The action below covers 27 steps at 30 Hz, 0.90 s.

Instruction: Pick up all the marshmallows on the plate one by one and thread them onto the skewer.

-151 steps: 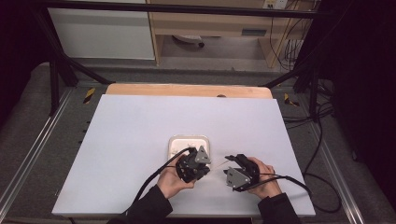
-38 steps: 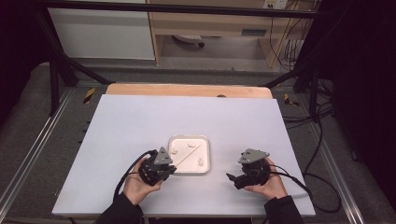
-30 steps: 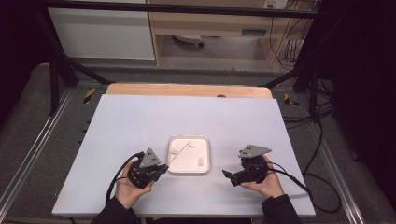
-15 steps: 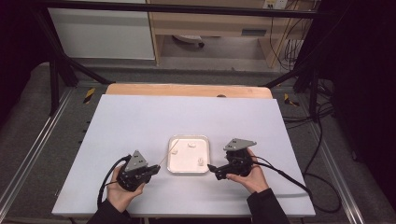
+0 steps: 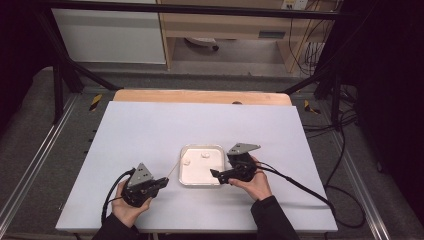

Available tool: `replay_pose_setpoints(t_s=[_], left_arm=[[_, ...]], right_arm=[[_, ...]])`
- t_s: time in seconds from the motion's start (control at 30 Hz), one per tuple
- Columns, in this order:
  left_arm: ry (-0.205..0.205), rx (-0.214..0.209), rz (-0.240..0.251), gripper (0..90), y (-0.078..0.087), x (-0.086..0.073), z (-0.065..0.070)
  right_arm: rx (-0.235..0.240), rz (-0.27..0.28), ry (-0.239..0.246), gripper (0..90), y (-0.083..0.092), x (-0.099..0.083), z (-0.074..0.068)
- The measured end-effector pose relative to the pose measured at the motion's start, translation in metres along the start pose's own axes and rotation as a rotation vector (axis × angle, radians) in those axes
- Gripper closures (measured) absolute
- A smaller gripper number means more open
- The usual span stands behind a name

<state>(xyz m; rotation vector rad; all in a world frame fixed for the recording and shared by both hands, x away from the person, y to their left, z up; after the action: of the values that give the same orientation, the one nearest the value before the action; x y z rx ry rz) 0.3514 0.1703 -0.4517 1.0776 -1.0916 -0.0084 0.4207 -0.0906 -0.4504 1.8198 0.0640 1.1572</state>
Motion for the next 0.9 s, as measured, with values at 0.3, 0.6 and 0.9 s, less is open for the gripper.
replay_pose_setpoints(t_s=[0.3, 0.6, 0.9], left_arm=[[0.007, -0.002, 0.004, 88.4, -0.002, 0.000, 0.000], [0.004, -0.005, 0.007, 88.3, -0.002, 0.000, 0.002], [0.013, -0.006, 0.020, 88.4, -0.002, 0.000, 0.002]], right_arm=[[0.042, -0.054, 0.007, 36.9, -0.018, -0.007, -0.005], [0.017, -0.093, 0.008, 56.6, -0.030, -0.015, -0.006], [0.012, -0.099, 0.001, 70.1, -0.031, -0.017, -0.006]])
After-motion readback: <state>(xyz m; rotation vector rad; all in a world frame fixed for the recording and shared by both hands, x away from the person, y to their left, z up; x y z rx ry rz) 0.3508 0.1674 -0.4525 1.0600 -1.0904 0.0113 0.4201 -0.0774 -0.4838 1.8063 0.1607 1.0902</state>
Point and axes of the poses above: each handheld gripper's, and its own axes: y roughly backward along the jaws, x roughly out of its top, z roughly to its right, the point moved 5 cm from there along -y, roughly forward along the jaws, and after that the axes turned 9 degrees about -z, right-handed, at the moved point
